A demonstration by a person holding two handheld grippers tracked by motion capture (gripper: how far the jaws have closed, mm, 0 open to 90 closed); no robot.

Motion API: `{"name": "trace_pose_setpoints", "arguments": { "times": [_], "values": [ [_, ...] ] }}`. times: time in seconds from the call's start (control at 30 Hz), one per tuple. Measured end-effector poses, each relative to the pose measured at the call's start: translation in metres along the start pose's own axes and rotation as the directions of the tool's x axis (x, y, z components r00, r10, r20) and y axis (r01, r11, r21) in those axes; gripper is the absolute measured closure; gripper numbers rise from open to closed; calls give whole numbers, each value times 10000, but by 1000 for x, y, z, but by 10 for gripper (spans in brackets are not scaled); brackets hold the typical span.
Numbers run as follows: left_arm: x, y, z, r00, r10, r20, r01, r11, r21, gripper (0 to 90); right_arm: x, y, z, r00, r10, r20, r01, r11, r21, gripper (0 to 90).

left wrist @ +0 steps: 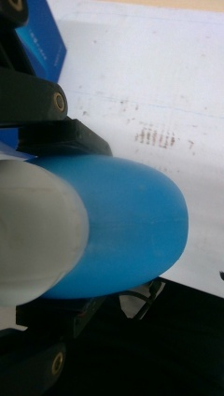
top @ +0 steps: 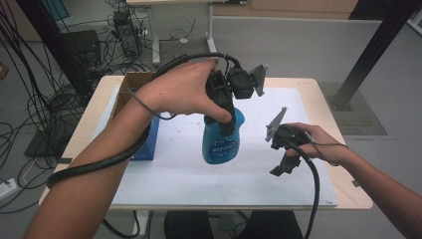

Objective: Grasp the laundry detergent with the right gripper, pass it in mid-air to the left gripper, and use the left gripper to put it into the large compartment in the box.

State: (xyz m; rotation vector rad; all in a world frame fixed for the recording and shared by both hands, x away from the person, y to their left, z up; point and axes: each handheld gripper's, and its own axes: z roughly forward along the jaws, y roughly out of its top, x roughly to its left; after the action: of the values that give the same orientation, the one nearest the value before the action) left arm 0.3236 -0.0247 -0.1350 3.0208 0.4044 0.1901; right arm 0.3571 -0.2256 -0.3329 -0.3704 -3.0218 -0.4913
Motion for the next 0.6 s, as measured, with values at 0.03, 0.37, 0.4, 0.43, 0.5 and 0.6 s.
{"name": "trace_pose_setpoints", "arguments": {
  "times": [0.03,0.37,0.4,0.43,0.5,0.6],
  "values": [
    [0,1,0,9999,-98,-69,99,9999,107,378,0,-1,0,10000,77,-6,-77,9999,100,44],
    [16,5,-1,9702,-2386,-428,2393,9708,140,378,-4,-6,-1,9994,356,22,-356,9989,317,43],
    [18,5,-2,9648,-2593,-427,2599,9656,97,378,-4,-6,-1,9992,404,15,-404,9986,329,42],
    [20,5,-2,9581,-2837,-406,2841,9588,39,378,-5,-6,-1,9992,407,12,-407,9986,330,42],
    [24,5,-2,9437,-3286,-384,3286,9445,-56,377,-5,-6,-1,9991,423,65,-425,9985,330,42],
    [30,7,-2,9228,-3843,-287,3842,9232,-90,378,-5,-5,-1,9990,454,53,-456,9985,316,41]
  ]
}}
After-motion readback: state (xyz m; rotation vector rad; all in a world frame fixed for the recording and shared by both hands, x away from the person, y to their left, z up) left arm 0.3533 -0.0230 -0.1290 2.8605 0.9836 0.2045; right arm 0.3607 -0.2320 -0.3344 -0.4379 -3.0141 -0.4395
